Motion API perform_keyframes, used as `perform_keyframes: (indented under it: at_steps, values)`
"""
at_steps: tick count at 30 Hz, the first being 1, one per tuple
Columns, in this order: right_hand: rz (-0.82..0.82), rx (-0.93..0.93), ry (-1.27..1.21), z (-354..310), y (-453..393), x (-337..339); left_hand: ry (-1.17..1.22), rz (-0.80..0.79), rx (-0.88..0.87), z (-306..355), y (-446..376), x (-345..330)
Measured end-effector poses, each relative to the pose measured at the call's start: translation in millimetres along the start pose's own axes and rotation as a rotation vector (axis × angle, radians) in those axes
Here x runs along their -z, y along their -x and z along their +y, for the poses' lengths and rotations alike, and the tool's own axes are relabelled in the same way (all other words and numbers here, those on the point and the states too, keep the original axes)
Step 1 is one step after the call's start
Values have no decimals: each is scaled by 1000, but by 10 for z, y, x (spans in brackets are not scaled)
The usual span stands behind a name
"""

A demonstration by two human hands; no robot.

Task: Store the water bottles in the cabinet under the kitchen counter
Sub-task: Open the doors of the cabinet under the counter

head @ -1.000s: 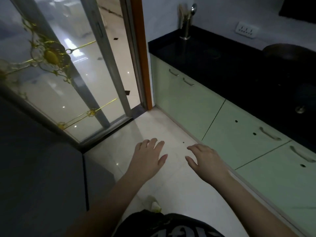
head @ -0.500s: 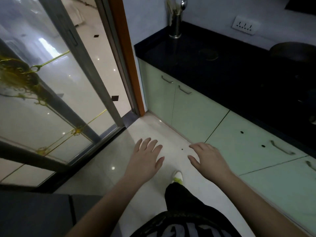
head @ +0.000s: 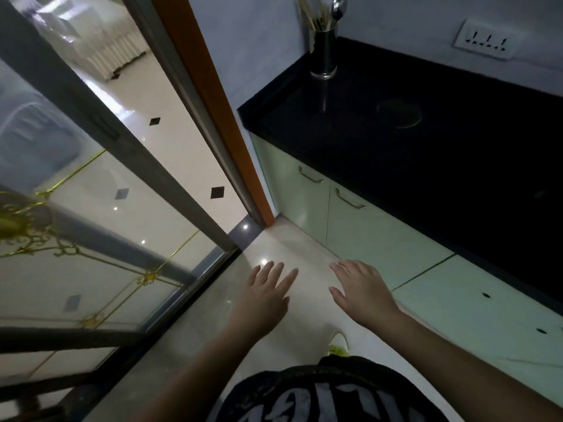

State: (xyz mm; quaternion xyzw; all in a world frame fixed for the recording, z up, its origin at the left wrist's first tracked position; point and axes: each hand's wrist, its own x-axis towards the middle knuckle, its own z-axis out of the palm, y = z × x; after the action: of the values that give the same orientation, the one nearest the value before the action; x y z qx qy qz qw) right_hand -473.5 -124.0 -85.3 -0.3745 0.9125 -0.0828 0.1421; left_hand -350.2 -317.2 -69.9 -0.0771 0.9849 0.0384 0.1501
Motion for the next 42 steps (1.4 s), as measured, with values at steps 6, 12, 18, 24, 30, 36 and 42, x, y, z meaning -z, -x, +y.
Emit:
perform_keyframes:
  at_steps: [6,12,18,24,30,36,42]
  values:
    - [-4,-39,-8,-10,-633,-48,-5,-36,-11,-394,-506,108]
    - [7,-181,26,-7,-1181,-126,-36,-56,-120,-950,-1271,66]
    - [-13,-423,-40,-155,-1668,-245,-110,-153,-357,-1304,-2190,88]
    - [-4,-609,-33,-218,-2110,-401,-245,-194,-619,-1535,-2829,47]
    - [-15,-783,-76,-33,-2502,-628,-266,-101,-763,-1613,-3443,-226]
    - [27,-933,-94,137,-2720,-964,-205,-34,-731,-1473,-3896,-498]
    - [83,-968,-93,261,-2810,-1029,-161,76,-759,-1372,-4161,-579]
